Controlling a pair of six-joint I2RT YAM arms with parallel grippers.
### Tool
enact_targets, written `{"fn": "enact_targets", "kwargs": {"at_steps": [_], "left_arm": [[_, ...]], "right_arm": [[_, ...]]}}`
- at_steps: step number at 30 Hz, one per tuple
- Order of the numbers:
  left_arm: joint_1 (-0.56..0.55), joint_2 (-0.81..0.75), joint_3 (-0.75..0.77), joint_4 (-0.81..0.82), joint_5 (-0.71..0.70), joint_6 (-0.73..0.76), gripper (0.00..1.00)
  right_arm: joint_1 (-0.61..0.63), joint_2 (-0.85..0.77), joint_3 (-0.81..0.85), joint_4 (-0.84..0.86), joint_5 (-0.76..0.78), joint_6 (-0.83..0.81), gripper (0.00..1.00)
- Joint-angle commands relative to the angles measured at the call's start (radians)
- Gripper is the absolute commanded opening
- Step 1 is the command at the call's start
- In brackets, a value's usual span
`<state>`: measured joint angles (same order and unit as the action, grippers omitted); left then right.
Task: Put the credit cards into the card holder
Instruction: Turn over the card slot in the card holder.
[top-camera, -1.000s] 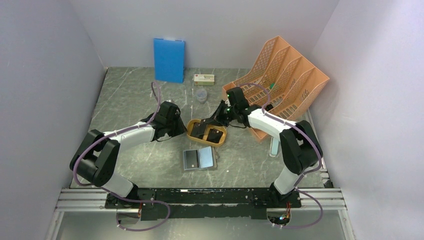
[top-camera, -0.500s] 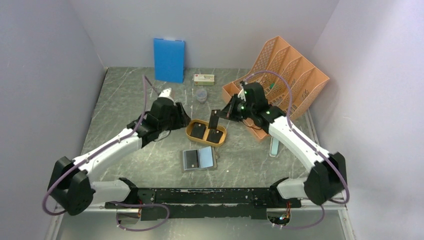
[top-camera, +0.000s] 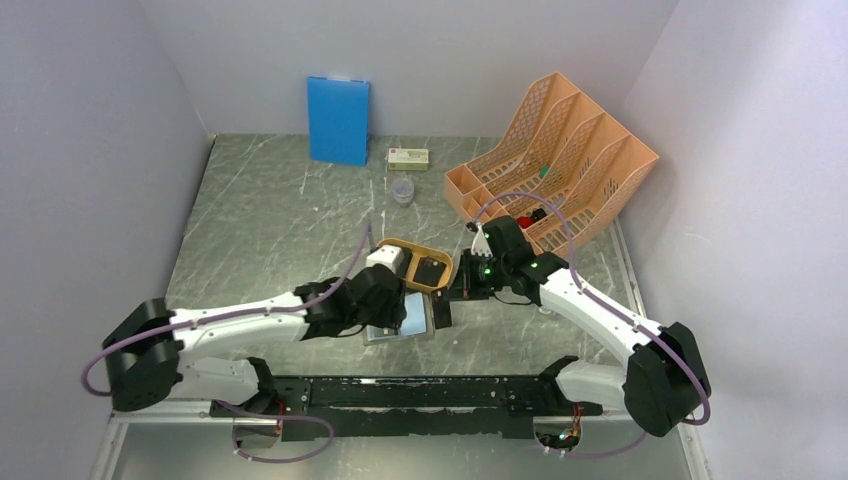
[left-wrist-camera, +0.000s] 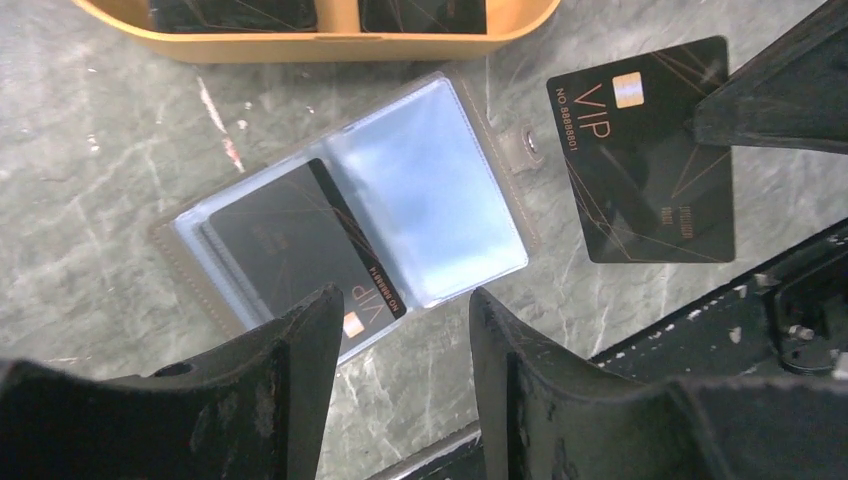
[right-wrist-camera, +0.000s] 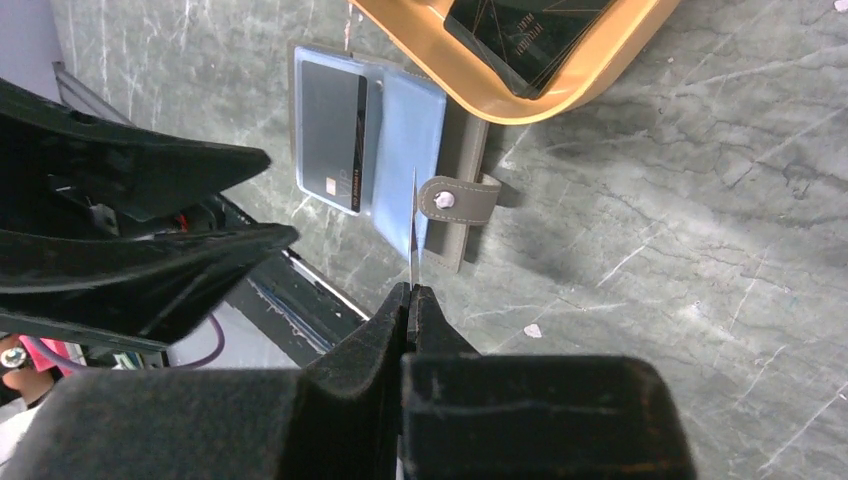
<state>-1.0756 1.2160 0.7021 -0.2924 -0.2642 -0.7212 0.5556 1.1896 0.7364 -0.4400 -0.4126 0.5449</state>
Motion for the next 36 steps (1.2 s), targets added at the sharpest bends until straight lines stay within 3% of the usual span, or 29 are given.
{"fn": "enact_targets", "kwargs": {"at_steps": [1,8,19,24,30,36], "left_arm": [[-0.046,0.117,0.097,0.039,-0.071,0.01,0.55],[-0.057,0.284,0.163,0.072,-0.06,0.052,0.55],[-0.063,0.425,0.129,0.084,-0.105,0.057,0.55],[-0.064,0.469,0.111,0.071,-0.131,0.056,0.45],[-0.065,0.482,0.083,0.046,-0.149,0.038,0.24],[-0.065,0.468,0.045,0.041,-0.158,0.019,0.13]], "right_arm": [[0.002,-0.02,-0.026,0.001,-0.01,-0.009,0.0],[0.002,-0.083,-0.081,-0.015,0.057,0.024,0.0],[0.002,-0.168,-0.103,-0.045,0.106,0.032,0.0],[0.003,-0.173,-0.106,-0.036,0.109,0.036,0.0],[0.004,-0.159,-0.137,0.004,0.05,0.047,0.0],[0.019,-0.12,-0.159,0.063,-0.039,0.054,0.0]]}}
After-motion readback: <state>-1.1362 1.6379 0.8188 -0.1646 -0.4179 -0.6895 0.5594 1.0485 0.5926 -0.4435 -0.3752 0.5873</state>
